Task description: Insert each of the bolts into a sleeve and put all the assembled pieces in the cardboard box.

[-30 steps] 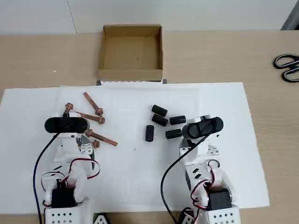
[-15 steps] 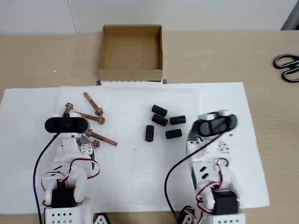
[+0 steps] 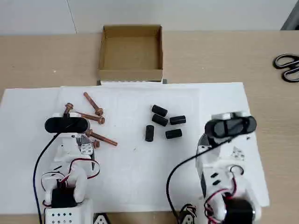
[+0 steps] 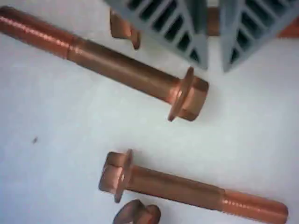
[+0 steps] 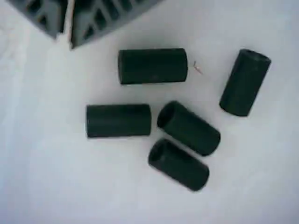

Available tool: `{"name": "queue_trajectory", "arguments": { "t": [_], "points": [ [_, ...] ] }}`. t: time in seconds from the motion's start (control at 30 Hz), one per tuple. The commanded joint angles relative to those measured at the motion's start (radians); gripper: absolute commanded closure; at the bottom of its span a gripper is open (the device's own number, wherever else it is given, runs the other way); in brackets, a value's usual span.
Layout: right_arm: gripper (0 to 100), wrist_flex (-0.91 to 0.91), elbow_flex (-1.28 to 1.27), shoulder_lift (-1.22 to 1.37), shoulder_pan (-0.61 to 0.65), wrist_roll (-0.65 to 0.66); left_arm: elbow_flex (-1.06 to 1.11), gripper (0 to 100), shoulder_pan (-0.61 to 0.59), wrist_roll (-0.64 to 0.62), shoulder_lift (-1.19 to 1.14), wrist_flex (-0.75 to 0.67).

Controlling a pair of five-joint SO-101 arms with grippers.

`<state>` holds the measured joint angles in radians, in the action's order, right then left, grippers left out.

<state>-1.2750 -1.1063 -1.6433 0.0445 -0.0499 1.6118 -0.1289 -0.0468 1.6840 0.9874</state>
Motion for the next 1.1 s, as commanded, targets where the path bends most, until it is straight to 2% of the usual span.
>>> {"name": "queue_trajectory", "arguments": {
  "t": [0.0,0.17,0.3,0.4,0.53,0.7,0.87,1.07],
  "points": [
    [99.1,0.001,0.227,0.274,-0.036,-0.091,-0.010,99,0.003,0.005,0.011,-0.021],
    [99.3,-0.097,0.559,0.783,-0.067,-0.181,-0.099,90,0.005,0.006,0.003,-0.035],
    [99.1,-0.245,0.822,1.047,-0.073,-0.152,-0.170,84,0.011,0.006,0.002,-0.023],
    [99.1,-0.300,0.937,1.201,-0.061,-0.043,-0.214,84,0.068,0.034,0.002,0.035],
    [99.1,-0.308,1.028,1.359,-0.050,0.115,-0.248,84,0.129,0.138,0.000,0.133],
    [99.0,-0.366,1.089,1.484,-0.010,0.451,-0.252,84,0.129,0.265,-0.014,0.186],
    [94.4,-0.406,1.108,1.564,0.111,0.388,-0.300,84,0.129,0.269,-0.213,0.176],
    [90.4,-0.407,1.142,1.595,0.220,0.157,-0.565,84,0.130,0.212,-0.675,0.183]
  ]
}}
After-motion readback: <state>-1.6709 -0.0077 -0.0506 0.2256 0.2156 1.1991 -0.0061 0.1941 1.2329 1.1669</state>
